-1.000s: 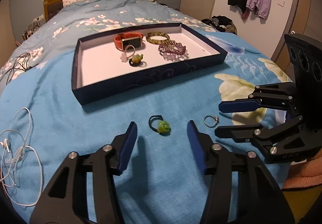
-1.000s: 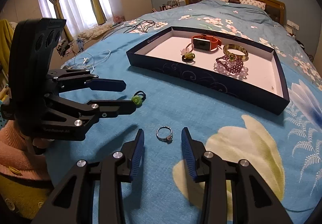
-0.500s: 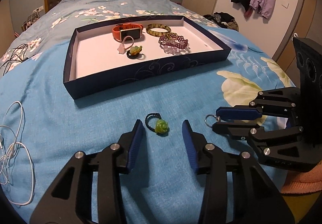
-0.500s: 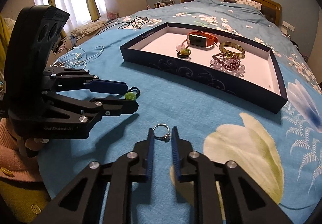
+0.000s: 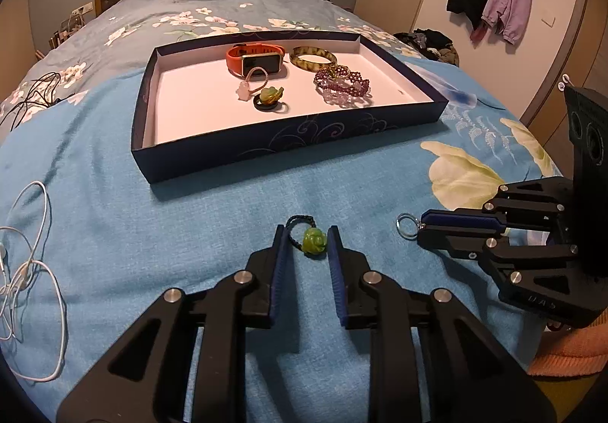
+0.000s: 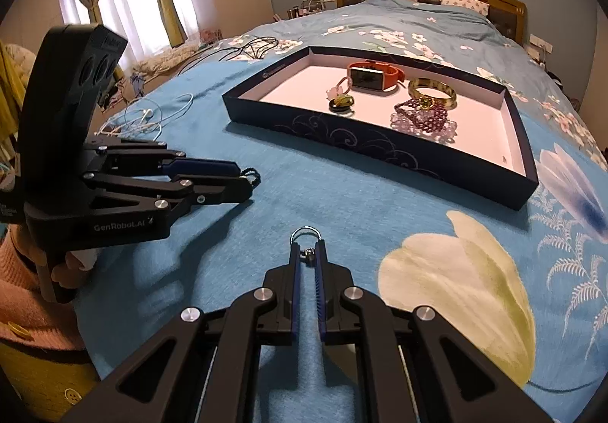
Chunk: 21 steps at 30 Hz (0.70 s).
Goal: Organize jewelry
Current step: 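Lift the silver ring and the green-bead cord ring with both tools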
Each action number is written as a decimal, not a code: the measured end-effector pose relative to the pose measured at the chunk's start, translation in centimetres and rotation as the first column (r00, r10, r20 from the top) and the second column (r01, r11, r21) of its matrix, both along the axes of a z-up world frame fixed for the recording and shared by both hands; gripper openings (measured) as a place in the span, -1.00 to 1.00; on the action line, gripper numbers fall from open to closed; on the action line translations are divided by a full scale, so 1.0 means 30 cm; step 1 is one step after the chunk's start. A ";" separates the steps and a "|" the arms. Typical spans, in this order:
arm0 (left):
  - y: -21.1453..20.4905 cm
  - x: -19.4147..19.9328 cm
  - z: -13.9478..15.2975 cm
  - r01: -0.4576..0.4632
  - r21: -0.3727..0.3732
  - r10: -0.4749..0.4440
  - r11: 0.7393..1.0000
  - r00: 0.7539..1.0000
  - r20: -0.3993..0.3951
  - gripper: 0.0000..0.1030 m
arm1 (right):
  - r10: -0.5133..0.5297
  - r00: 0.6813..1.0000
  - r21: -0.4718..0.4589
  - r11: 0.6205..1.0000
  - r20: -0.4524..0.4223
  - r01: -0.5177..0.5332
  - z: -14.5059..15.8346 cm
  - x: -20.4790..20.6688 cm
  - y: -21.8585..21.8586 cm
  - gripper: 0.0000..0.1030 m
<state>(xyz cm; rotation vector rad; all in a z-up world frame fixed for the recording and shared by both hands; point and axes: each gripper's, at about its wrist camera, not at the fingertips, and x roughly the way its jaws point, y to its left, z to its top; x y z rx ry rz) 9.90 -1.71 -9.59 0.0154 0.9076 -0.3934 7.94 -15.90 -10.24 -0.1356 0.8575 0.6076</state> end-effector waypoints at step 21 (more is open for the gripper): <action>-0.009 -0.012 0.005 0.005 -0.008 -0.005 1.000 1.000 0.007 -0.71 | -0.048 0.999 0.080 0.996 -0.003 0.048 0.017 0.010 -0.056 -0.89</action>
